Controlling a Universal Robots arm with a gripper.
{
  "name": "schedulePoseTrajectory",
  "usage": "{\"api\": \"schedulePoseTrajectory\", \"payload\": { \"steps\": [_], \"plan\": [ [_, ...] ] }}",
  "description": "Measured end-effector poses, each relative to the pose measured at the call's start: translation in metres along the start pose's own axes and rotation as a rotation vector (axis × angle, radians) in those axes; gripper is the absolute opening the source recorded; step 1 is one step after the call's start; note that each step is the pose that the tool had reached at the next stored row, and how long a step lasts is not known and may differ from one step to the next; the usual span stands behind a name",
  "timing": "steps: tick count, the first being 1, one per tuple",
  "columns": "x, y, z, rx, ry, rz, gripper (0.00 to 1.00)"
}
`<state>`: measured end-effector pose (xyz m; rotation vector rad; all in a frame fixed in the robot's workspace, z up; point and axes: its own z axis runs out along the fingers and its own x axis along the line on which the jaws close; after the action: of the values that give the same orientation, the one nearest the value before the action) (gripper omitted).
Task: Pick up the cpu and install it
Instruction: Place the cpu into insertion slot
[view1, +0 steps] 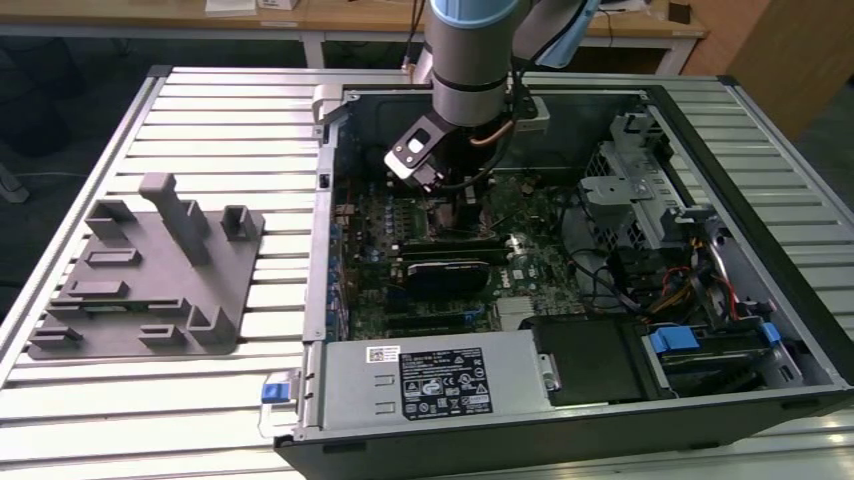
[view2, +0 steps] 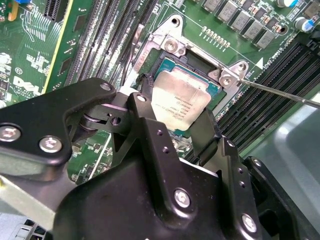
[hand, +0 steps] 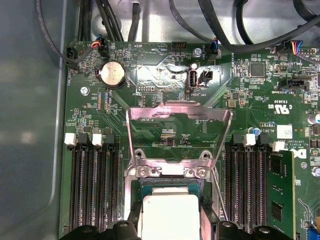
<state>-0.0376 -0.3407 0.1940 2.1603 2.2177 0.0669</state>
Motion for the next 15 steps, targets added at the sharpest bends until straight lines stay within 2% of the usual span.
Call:
{"api": "schedulePoseTrajectory", "payload": {
  "steps": [7,15],
  "plan": [
    [0.0000,0.0000,-0.0001,-0.0002,0.0085,0.000,0.54],
    [0.0000,0.0000,-0.0001,-0.0003,0.0069,0.033,0.54]
  ]
}}
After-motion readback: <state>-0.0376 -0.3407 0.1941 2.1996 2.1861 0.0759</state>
